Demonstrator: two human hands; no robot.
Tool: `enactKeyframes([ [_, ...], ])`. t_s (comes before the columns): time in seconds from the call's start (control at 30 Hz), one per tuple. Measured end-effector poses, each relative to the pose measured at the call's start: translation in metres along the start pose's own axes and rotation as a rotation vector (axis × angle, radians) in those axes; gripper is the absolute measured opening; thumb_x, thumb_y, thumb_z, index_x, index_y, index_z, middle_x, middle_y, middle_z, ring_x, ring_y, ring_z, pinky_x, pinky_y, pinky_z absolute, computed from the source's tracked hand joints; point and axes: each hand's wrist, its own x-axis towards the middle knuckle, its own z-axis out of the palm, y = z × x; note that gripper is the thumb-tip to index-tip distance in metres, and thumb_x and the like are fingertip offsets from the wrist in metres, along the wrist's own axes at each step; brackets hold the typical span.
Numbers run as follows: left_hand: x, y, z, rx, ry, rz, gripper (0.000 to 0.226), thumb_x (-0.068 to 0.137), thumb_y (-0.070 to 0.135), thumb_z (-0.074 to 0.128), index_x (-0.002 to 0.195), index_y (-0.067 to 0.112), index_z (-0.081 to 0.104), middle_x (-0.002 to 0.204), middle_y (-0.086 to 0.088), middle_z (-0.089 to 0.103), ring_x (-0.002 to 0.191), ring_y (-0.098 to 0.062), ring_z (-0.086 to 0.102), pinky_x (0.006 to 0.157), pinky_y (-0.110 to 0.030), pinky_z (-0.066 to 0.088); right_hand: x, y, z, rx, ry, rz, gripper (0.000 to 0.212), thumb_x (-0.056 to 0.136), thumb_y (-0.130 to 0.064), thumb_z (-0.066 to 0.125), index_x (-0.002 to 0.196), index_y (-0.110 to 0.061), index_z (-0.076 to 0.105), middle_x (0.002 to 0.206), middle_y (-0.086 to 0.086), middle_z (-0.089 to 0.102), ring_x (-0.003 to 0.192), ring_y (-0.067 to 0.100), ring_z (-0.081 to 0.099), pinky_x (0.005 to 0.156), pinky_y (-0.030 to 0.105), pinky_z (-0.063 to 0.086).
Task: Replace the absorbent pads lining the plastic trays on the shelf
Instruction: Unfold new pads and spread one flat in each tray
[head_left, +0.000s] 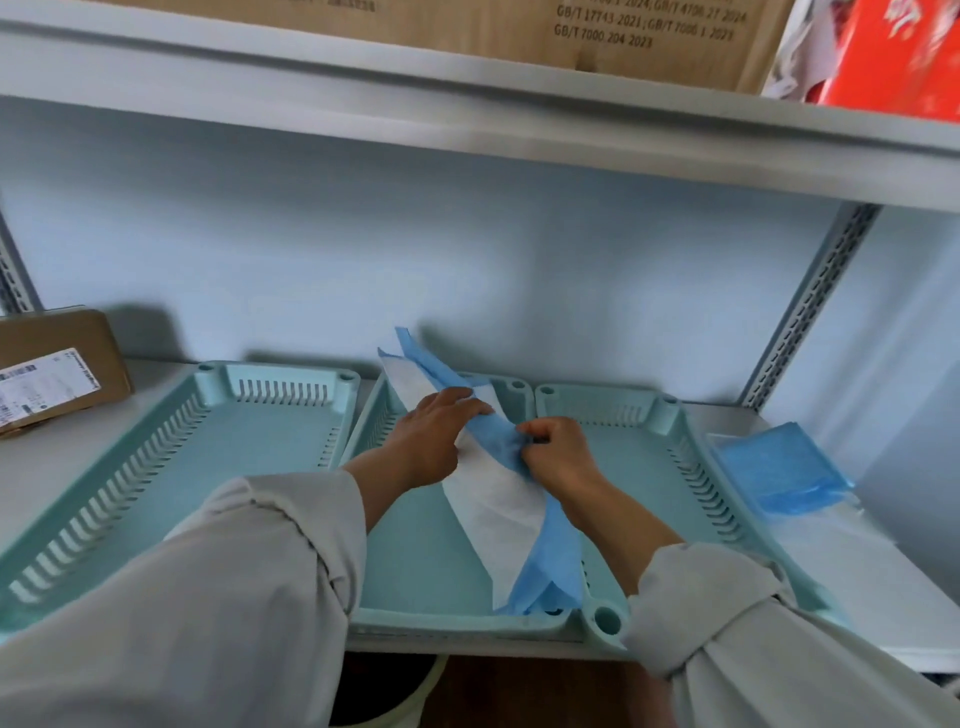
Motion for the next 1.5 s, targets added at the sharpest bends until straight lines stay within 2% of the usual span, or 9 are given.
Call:
enactKeyframes([
  [0.1,0.01,0.0,-0.006,0.185,0.023,0.062,0.052,0.09,0.013,0.055,0.138,0.023,0.039,0.156,0.004,0.019,0.145,-0.016,0.016,0.118,-0.033,0.018,0.004,0.0,-0.01,-0.087,0.097,-0.064,0.036,0.075,0.01,0.045,0.053,-0.018,0.052,0.056,-0.002,0.043,0.058,0.013,0.043,0.053,0.022,0.033],
  [0.2,0.021,0.001,-0.014,0.316,0.029,0.097,0.053,0.092,0.028,0.055,0.141,0.023,0.035,0.156,0.006,0.021,0.147,-0.012,0.012,0.119,-0.034,0.007,0.009,-0.005,-0.021,-0.176,0.226,-0.114,0.028,0.077,0.004,0.047,0.071,-0.015,0.067,0.071,0.003,0.057,0.073,0.019,0.054,0.064,0.026,0.04],
  [0.37,0.032,0.015,-0.035,0.405,0.101,0.059,0.044,0.09,0.038,0.055,0.129,0.023,0.041,0.125,0.0,0.058,0.125,-0.02,0.046,0.118,-0.04,0.007,0.014,-0.031,-0.048,-0.257,0.417,-0.184,0.039,0.081,-0.001,0.043,0.096,-0.022,0.072,0.105,0.003,0.068,0.099,0.025,0.062,0.078,0.029,0.045],
  [0.5,0.035,0.014,-0.05,0.51,0.188,0.016,0.033,0.092,0.04,0.051,0.123,0.027,0.051,0.12,0.004,0.061,0.124,-0.019,0.047,0.118,-0.043,0.003,0.011,-0.039,-0.068,-0.371,0.58,-0.234,0.036,0.084,-0.002,0.044,0.102,-0.019,0.069,0.106,0.007,0.068,0.1,0.029,0.061,0.083,0.034,0.045],
  [0.67,0.039,0.025,-0.062,0.497,0.366,0.068,0.027,0.094,0.038,0.049,0.113,0.022,0.06,0.109,-0.001,0.065,0.11,-0.022,0.056,0.117,-0.037,0.009,0.003,-0.046,-0.062,-0.977,0.326,-0.331,0.073,0.08,-0.03,0.053,0.148,-0.023,0.025,0.129,0.003,0.053,0.127,0.024,0.043,0.116,0.051,-0.005],
  [0.83,0.04,0.038,-0.068,0.497,0.427,0.186,0.024,0.093,0.034,0.052,0.111,0.021,0.061,0.105,-0.003,0.065,0.107,-0.024,0.059,0.113,-0.036,0.02,-0.007,-0.079,-0.05,-1.094,0.232,-0.428,0.097,0.077,-0.054,0.059,0.152,-0.019,0.007,0.133,0.007,0.049,0.129,0.026,0.041,0.115,0.059,-0.006],
  [1.03,0.031,0.039,-0.059,0.473,0.363,0.214,0.029,0.091,0.038,0.055,0.114,0.022,0.06,0.107,-0.003,0.064,0.106,-0.025,0.058,0.105,-0.032,0.027,-0.001,-0.08,-0.048,-1.123,0.155,-0.368,0.031,0.089,-0.014,0.053,0.12,-0.016,0.052,0.115,0.005,0.062,0.109,0.026,0.059,0.1,0.036,0.033],
  [1.3,0.015,0.009,-0.047,0.447,0.122,0.054,0.044,0.091,0.024,0.051,0.133,0.021,0.039,0.12,-0.002,0.059,0.11,-0.025,0.057,0.088,-0.032,0.041,0.01,-0.018,-0.076,-1.242,0.278,-0.161,0.033,0.092,-0.01,0.045,0.121,-0.022,0.054,0.117,0.002,0.062,0.114,0.022,0.054,0.097,0.033,0.034],
  [1.5,0.018,0.03,-0.059,0.274,0.201,0.273,0.045,0.094,0.022,0.051,0.134,0.031,0.034,0.123,0.001,0.054,0.095,-0.025,0.061,0.073,-0.03,0.044,0.016,-0.014,-0.071,-1.263,0.319,-0.29,0.022,0.09,-0.024,0.057,0.112,-0.023,0.059,0.116,-0.001,0.06,0.117,0.023,0.042,0.087,0.032,0.033],
])
